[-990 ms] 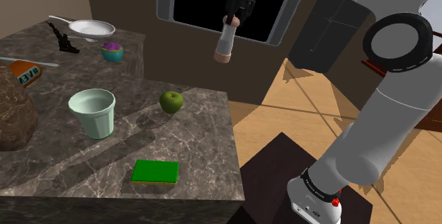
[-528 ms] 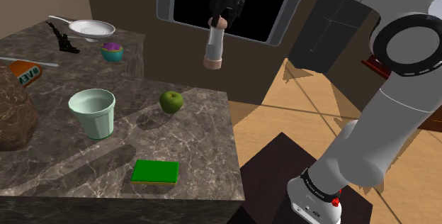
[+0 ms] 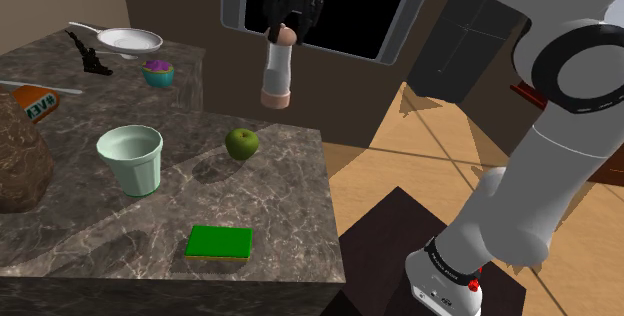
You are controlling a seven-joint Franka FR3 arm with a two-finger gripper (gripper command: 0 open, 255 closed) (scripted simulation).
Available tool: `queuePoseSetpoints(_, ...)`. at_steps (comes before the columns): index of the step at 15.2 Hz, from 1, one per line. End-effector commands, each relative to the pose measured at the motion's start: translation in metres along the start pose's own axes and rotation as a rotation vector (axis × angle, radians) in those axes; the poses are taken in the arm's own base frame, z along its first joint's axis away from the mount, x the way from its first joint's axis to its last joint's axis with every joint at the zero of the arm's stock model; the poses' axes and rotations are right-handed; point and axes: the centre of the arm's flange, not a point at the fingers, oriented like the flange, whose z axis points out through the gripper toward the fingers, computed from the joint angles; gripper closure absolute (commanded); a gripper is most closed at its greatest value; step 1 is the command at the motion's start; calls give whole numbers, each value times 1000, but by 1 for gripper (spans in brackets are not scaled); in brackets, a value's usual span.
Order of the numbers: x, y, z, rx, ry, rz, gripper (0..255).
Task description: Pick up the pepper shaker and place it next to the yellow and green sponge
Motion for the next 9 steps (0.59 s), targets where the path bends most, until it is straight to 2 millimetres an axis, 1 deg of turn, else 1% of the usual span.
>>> queuePoseSetpoints(1, -3, -26, 3, 1, 1, 2, 255)
queuePoseSetpoints(9, -18, -130, 15, 1, 1, 2, 255)
